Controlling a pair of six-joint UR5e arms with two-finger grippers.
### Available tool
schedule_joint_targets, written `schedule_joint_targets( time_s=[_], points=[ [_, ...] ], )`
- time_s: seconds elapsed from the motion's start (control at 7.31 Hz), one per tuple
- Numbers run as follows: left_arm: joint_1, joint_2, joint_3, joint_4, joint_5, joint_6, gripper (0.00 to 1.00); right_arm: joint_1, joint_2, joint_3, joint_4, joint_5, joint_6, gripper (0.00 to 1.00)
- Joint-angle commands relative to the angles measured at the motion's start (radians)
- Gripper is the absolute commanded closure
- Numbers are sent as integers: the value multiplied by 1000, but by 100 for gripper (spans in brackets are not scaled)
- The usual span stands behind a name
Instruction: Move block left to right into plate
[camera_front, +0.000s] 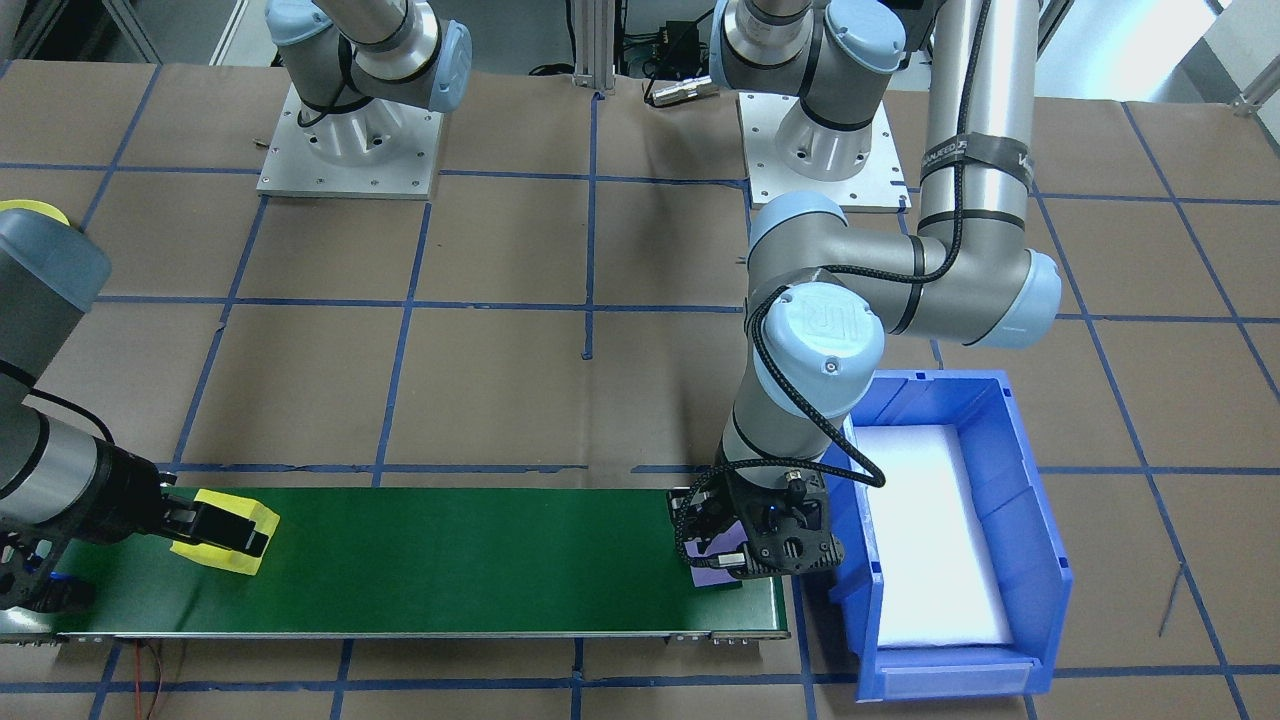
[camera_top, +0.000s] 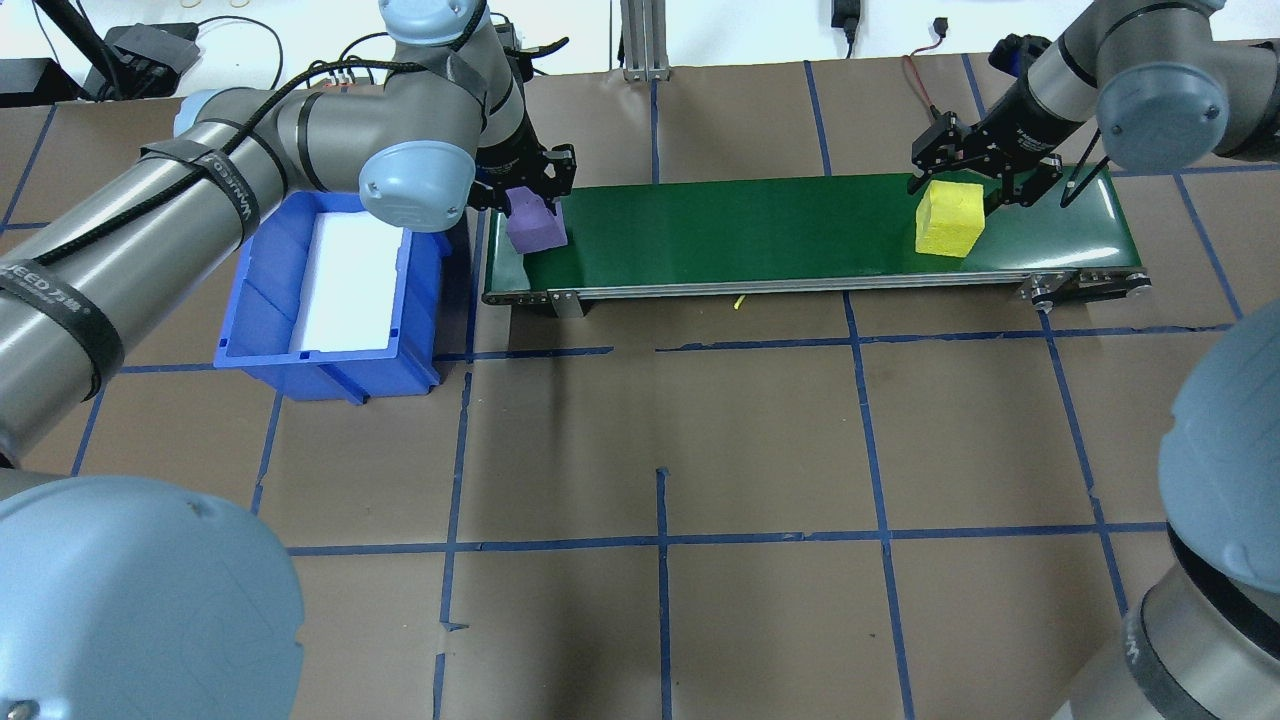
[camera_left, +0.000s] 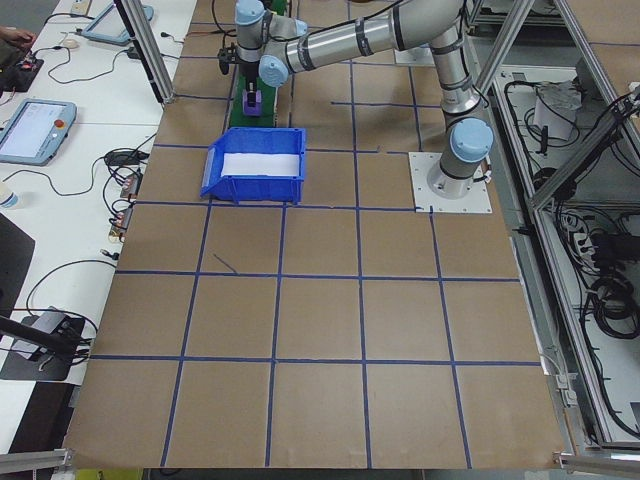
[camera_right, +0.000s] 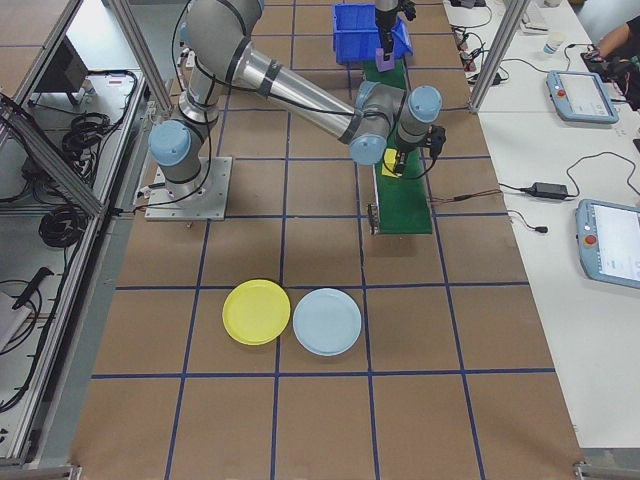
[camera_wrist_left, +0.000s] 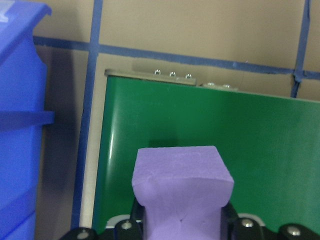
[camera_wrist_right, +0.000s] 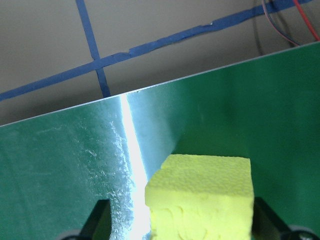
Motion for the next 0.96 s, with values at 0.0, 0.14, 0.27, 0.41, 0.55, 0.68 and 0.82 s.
schedule_joint_targets(
  time_s=[0.0,0.14,0.27,0.41,0.55,0.68,0.82],
  points=[
    [0,-7,-3,12,-8,56,53,-1,-1,24,-1,-97,-40,30],
    [0,-4,-3,12,-8,53,22,-2,-3,23,0,-127,-81,49],
    [0,-1,-2,12,-8,50,0,-2,-4,14,-1,-128,-88,63],
    [0,2,0,12,-8,59,0,-4,-7,-14,-3,-214,-103,68],
    [0,21,0,11,-8,58,0,-16,-12,-38,-1,-287,-176,68],
    [0,59,1,0,-8,59,0,-84,-26,-38,-1,-311,-300,68],
    [2,117,-9,-52,-2,67,0,-193,-29,-32,-1,-314,-427,68]
  ],
)
